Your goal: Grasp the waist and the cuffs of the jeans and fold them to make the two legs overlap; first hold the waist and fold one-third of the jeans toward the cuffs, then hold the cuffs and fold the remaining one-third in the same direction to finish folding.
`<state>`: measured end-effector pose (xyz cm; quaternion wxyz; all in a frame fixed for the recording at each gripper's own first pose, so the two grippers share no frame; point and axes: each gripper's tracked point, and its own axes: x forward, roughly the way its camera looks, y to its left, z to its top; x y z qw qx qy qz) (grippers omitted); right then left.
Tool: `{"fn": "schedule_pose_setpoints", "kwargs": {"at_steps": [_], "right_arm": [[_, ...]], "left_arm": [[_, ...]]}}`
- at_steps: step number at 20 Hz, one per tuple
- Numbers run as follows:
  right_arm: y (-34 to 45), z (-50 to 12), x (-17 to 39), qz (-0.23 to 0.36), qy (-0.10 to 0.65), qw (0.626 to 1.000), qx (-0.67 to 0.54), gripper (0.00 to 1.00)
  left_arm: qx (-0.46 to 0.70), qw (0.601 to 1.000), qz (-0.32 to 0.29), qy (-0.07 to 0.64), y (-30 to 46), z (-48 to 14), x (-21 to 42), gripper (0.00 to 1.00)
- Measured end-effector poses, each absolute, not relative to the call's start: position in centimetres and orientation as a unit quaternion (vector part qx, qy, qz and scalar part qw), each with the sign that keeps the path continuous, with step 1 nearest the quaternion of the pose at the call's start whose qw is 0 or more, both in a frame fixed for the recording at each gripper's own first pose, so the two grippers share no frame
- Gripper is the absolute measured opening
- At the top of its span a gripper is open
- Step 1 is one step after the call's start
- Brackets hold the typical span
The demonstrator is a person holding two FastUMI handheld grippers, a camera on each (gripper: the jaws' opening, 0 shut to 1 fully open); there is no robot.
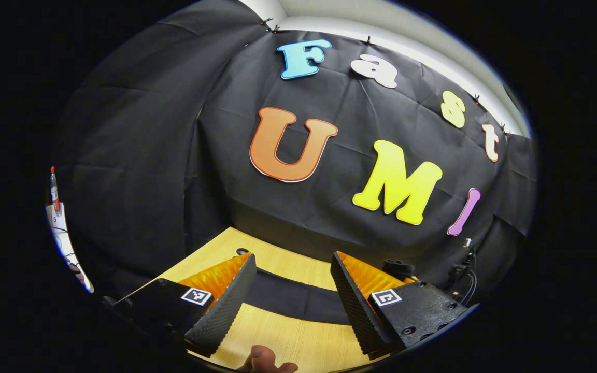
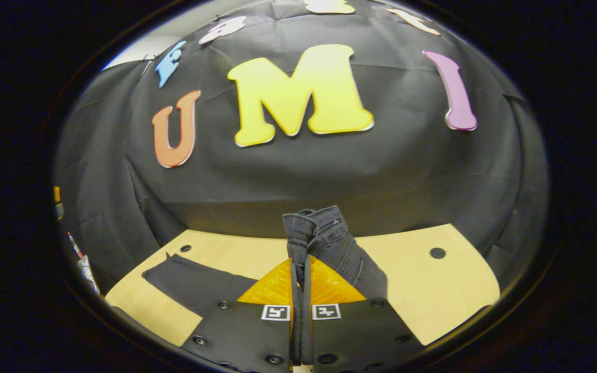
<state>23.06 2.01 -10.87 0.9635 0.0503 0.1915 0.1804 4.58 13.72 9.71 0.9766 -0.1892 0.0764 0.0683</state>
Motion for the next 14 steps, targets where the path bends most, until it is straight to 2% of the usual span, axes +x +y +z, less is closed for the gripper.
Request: {"fn": "schedule_pose_setpoints", "kwargs": {"at_steps": [3, 6, 8, 14], "right_arm": [[8.8, -14.6, 21.4, 0.21, 0.207, 0.955, 0.034, 0.05], [13.4, -18.9, 19.2, 0.237, 0.232, 0.943, 0.015, 0.0], [15.9, -21.5, 17.4, 0.251, 0.246, 0.936, -0.008, 0.01], [17.9, -28.6, 14.2, 0.263, 0.295, 0.917, -0.052, 0.02]], "left_arm": [[-0.181, 0.978, 0.078, 0.075, 14.7, 10.0, 3.6, 0.96], [-0.175, 0.978, 0.087, 0.072, 15.7, 10.5, 2.4, 0.96], [-0.17, 0.978, 0.096, 0.072, 16.4, 10.5, 1.6, 0.96], [-0.164, 0.977, 0.113, 0.075, 18.0, 10.2, -0.2, 0.96]]}}
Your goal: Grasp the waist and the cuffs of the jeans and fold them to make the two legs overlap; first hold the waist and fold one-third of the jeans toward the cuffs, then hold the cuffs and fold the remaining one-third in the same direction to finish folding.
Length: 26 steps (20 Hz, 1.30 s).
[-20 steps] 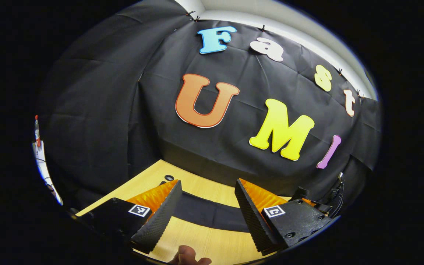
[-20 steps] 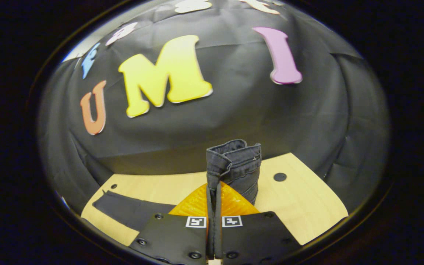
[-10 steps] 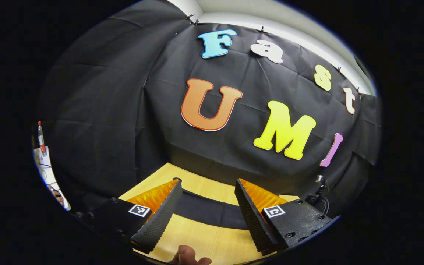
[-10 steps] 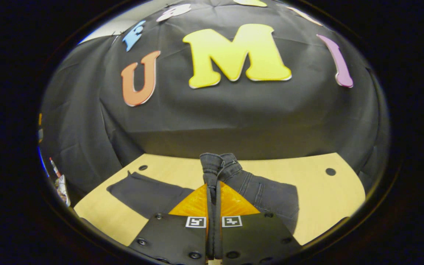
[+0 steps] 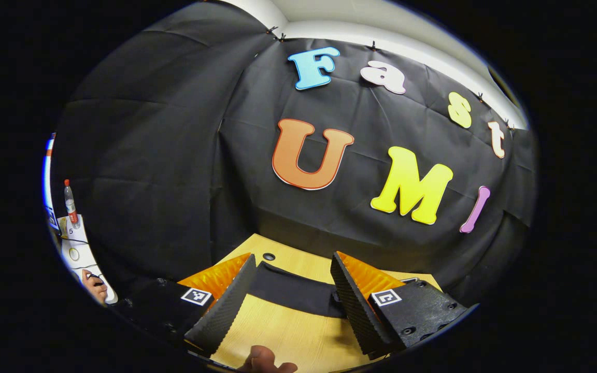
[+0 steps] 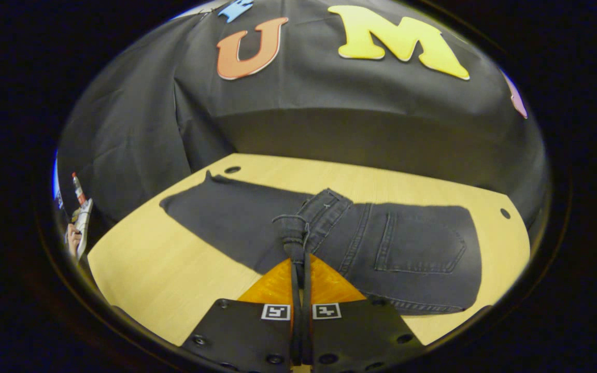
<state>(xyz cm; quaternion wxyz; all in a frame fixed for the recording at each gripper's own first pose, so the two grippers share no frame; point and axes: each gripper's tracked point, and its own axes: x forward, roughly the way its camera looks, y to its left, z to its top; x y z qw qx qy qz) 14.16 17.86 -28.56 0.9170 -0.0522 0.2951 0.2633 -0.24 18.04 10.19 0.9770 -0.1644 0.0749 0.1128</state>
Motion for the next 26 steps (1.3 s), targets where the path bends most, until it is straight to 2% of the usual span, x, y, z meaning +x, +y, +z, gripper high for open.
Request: {"fn": "schedule_pose_setpoints", "kwargs": {"at_steps": [2, 3, 5, 7, 10, 15, 20, 26], "right_arm": [[18.3, -29.4, 13.6, 0.277, 0.304, 0.91, -0.058, 0.02], [19.4, -29.3, 12.4, 0.303, 0.309, 0.9, -0.044, 0.34], [20.1, -28.9, 12.3, 0.307, 0.295, 0.901, -0.085, 0.99], [20.9, -26.9, 12.0, 0.326, 0.276, 0.9, -0.084, 0.99], [20.5, -23.6, 12.8, 0.322, 0.245, 0.912, -0.068, 0.98], [17.8, -14.2, 15.7, 0.306, 0.16, 0.938, -0.038, 0.99], [11.1, -4.0, 17.8, 0.268, 0.073, 0.96, -0.024, 0.98], [0.3, 4.4, 18.4, 0.186, 0.015, 0.982, -0.019, 0.98]], "left_arm": [[-0.162, 0.977, 0.116, 0.074, 18.4, 10.1, -0.3, 0.96], [-0.164, 0.977, 0.115, 0.072, 18.3, 10.3, -0.2, 0.96], [-0.165, 0.977, 0.114, 0.071, 18.4, 10.1, 0.2, 0.96], [-0.164, 0.978, 0.113, 0.069, 18.5, 9.9, 0.7, 0.96], [-0.178, 0.975, 0.112, 0.078, 18.7, 8.5, 1.9, 0.96], [-0.263, 0.951, 0.105, 0.126, 19.1, 1.9, 5.9, 0.96], [-0.391, 0.891, 0.115, 0.2, 19.4, -7.7, 11.2, 0.97], [-0.53, 0.807, 0.138, 0.219, 20.9, -14.6, 15.9, 0.97]]}}
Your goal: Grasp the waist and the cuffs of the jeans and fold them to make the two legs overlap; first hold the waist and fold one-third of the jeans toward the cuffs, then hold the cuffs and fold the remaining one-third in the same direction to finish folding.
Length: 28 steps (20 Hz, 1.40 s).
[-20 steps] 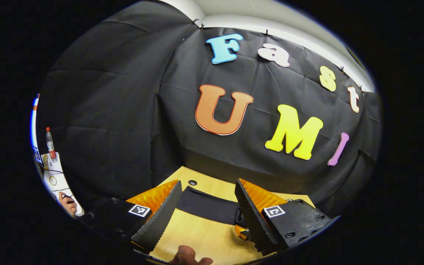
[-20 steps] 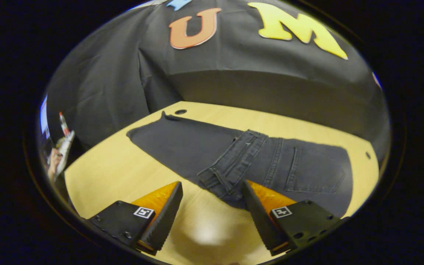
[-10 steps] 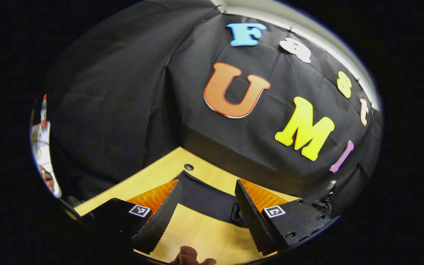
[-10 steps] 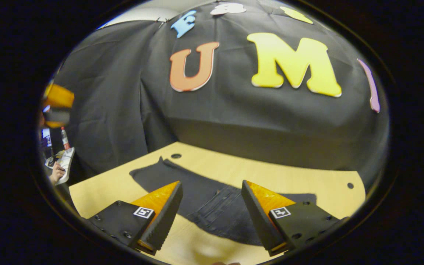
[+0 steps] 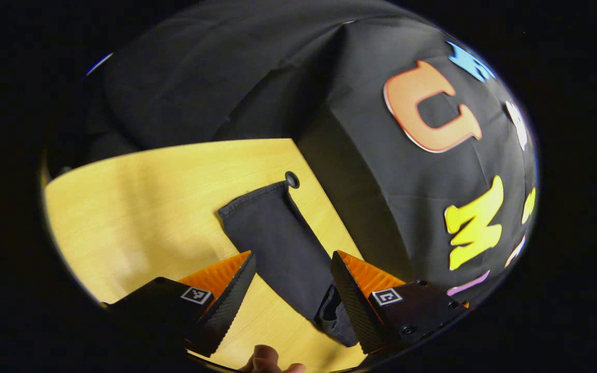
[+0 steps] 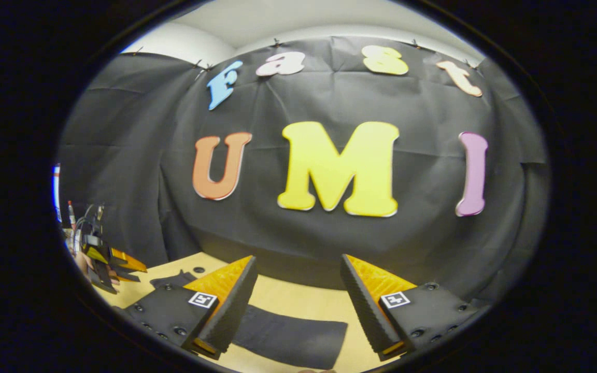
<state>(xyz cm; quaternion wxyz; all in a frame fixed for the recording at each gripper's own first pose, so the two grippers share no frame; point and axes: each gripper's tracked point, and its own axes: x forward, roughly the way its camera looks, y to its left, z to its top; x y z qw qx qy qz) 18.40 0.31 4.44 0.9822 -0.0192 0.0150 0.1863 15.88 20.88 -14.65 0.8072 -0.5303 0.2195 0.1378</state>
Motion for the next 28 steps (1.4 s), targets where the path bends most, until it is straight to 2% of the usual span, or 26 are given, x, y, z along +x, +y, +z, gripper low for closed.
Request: {"fn": "schedule_pose_setpoints", "kwargs": {"at_steps": [7, 14, 23, 25, 28], "right_arm": [[-7.1, 10.7, 17.0, 0.11, -0.033, 0.993, -0.025, 0.98], [-9.3, 13.0, 16.8, 0.084, -0.055, 0.994, -0.033, 0.99], [-10.9, 12.6, 17.6, 0.076, -0.039, 0.995, -0.057, 0.98], [-11.1, 12.0, 17.9, 0.077, -0.03, 0.995, -0.061, 0.99], [-11.6, 11.7, 18.1, 0.076, -0.024, 0.995, -0.064, 0.98]], "left_arm": [[-0.633, 0.728, 0.171, 0.201, 23.3, -19.0, 17.6, 0.97], [-0.67, 0.691, 0.196, 0.188, 24.7, -22.4, 18.4, 0.96], [-0.716, 0.664, 0.179, 0.118, 25.9, -21.7, 22.1, 0.96], [-0.721, 0.66, 0.176, 0.115, 25.6, -22.0, 22.9, 0.95], [-0.72, 0.661, 0.175, 0.115, 25.6, -22.6, 23.7, 0.81]]}}
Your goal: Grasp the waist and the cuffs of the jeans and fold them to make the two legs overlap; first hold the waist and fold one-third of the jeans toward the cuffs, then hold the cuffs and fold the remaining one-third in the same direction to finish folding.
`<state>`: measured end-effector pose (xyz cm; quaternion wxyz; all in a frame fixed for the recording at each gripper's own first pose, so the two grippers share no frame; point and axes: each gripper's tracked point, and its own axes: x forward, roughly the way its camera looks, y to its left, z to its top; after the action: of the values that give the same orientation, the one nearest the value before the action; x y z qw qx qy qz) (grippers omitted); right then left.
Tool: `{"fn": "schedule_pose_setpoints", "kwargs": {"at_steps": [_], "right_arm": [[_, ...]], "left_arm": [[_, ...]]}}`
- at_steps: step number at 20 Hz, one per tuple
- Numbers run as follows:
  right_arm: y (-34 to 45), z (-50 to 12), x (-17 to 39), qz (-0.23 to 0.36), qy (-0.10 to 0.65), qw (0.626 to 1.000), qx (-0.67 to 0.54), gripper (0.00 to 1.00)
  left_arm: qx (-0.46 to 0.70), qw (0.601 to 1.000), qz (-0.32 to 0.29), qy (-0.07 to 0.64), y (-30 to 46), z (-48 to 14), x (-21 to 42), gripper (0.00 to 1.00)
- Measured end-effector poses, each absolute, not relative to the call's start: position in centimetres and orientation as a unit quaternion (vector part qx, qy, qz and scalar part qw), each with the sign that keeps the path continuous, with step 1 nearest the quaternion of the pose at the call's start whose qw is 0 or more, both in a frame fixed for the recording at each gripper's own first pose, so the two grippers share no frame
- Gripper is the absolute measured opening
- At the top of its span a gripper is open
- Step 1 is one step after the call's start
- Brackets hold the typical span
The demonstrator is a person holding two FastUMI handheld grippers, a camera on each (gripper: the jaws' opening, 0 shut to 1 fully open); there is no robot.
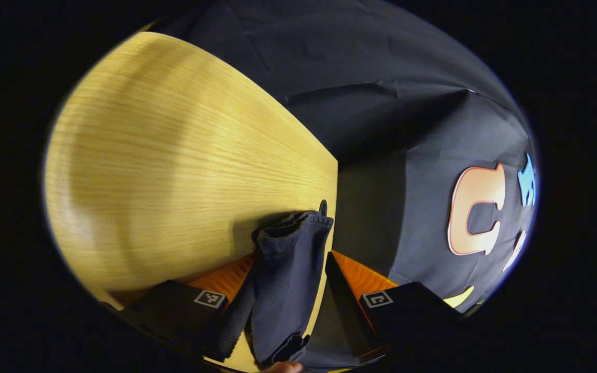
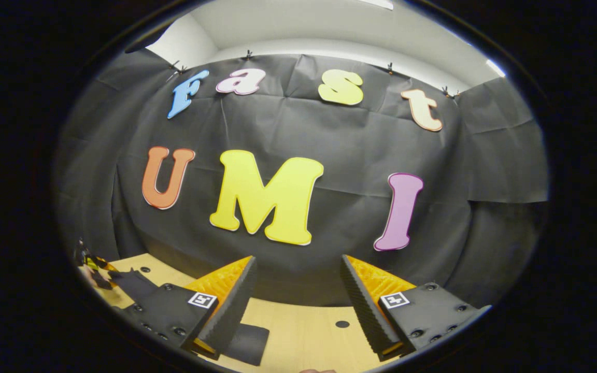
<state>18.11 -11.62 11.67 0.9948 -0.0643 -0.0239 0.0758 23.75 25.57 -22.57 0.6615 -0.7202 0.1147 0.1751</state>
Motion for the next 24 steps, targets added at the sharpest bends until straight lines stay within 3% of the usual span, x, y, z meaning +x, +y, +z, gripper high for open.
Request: {"fn": "schedule_pose_setpoints", "kwargs": {"at_steps": [2, 5, 6, 7, 8, 12, 24], "right_arm": [[-12.0, 11.7, 18.2, 0.074, -0.023, 0.995, -0.07, 0.98], [-12.9, 11.8, 18.2, 0.068, -0.023, 0.994, -0.082, 0.98], [-13.1, 11.6, 18.3, 0.067, -0.022, 0.994, -0.084, 0.99], [-13.4, 11.5, 18.3, 0.066, -0.02, 0.994, -0.085, 0.98], [-13.6, 11.4, 18.4, 0.066, -0.018, 0.994, -0.084, 0.99], [-13.5, 11.2, 18.5, 0.071, -0.016, 0.994, -0.085, 0.98], [-15.2, 10.7, 18.5, 0.072, -0.017, 0.996, -0.053, 0.99]], "left_arm": [[-0.722, 0.658, 0.173, 0.124, 25.1, -23.7, 24.2, 0.75], [-0.709, 0.663, 0.191, 0.145, 25.2, -25.3, 24.8, 0.19], [-0.707, 0.667, 0.187, 0.144, 25.2, -24.9, 24.6, 0.08], [-0.707, 0.666, 0.188, 0.143, 25.3, -24.9, 24.7, 0.11], [-0.704, 0.67, 0.189, 0.144, 25.4, -24.7, 24.6, 0.05], [-0.682, 0.687, 0.195, 0.16, 25.2, -23.9, 24.4, 0.04], [-0.521, 0.831, 0.135, 0.138, 21.3, -11.4, 24.7, 0.04]]}}
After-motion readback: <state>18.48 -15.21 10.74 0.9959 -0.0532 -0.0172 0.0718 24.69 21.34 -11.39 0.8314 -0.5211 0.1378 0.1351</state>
